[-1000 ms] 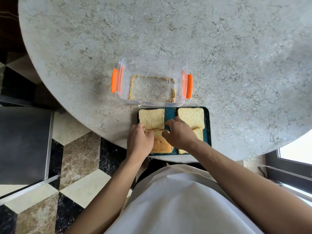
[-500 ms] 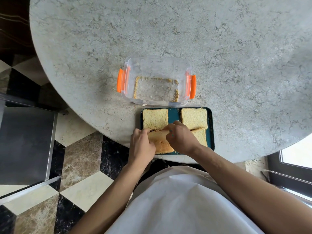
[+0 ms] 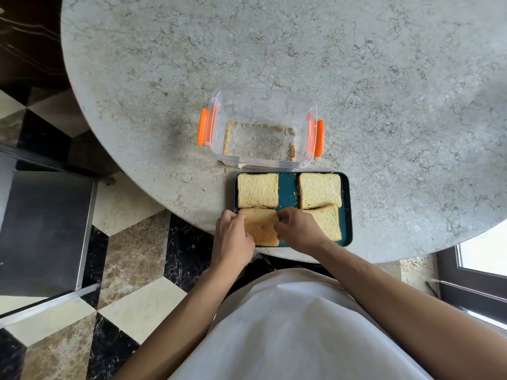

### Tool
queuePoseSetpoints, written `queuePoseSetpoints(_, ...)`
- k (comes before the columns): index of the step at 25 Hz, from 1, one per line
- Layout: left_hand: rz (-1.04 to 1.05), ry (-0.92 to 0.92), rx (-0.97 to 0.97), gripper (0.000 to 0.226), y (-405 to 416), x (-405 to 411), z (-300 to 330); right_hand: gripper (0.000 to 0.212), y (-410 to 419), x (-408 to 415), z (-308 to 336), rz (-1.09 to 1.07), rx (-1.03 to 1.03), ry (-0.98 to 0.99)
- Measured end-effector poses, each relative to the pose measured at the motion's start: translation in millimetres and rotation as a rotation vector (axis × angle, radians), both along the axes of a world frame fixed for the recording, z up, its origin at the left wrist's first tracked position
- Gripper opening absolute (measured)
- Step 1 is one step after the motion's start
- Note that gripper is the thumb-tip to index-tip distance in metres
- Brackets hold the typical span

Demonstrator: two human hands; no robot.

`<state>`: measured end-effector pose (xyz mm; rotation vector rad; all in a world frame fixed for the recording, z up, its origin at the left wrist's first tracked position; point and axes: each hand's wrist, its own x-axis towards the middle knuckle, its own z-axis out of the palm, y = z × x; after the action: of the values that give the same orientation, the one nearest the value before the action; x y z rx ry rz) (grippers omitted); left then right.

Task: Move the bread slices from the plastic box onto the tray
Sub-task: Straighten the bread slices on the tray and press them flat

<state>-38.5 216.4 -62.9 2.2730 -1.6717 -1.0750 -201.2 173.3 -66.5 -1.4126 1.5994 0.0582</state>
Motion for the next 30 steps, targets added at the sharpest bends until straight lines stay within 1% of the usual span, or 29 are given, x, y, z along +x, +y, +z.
queuePoseSetpoints(2,-0.018,-0.025,-0.012,0.044,3,2,-1,0.029,3,1,-1,-0.041,0.006,-0.009)
queuePoseSetpoints(5,-0.059,-0.041,-0.020,0.043,5,4,-2,0.030,8,2,-2,-0.058,-0.051,0.018)
queuePoseSetpoints(10,-0.080,-0.034,-0.013,0.039,6,3,-1,0.035,18,6,-2,-0.075,-0.083,-0.023)
queuePoseSetpoints(12,-0.071,0.014,-0.030,0.038,2,1,1,0.033,20,0,0,-0.119,-0.137,-0.024)
queuePoseSetpoints(15,-0.111,0.146,-0.034,0.030,-9,-12,1,0.033,22,-18,7,-0.263,-0.246,0.000)
queuePoseSetpoints(17,-0.121,0.211,0.019,0.029,-21,-25,-1,0.033,21,-36,10,-0.367,-0.316,0.048)
queuePoseSetpoints(19,-0.080,0.281,0.093,0.033,-34,-40,-2,0.035,19,-56,10,-0.431,-0.360,0.099)
queuePoseSetpoints(21,-0.044,0.334,0.150,0.041,-46,-55,-4,0.039,16,-72,7,-0.436,-0.370,0.136)
queuePoseSetpoints(23,-0.024,0.341,0.187,0.047,-57,-70,-5,0.043,12,-85,2,-0.439,-0.343,0.145)
queuePoseSetpoints(26,0.016,0.331,0.201,0.051,-69,-88,-7,0.047,6,-97,-3,-0.403,-0.317,0.107)
queuePoseSetpoints(30,0.070,0.328,0.202,0.053,-78,-102,-13,0.048,1,-107,-6,-0.311,-0.320,0.047)
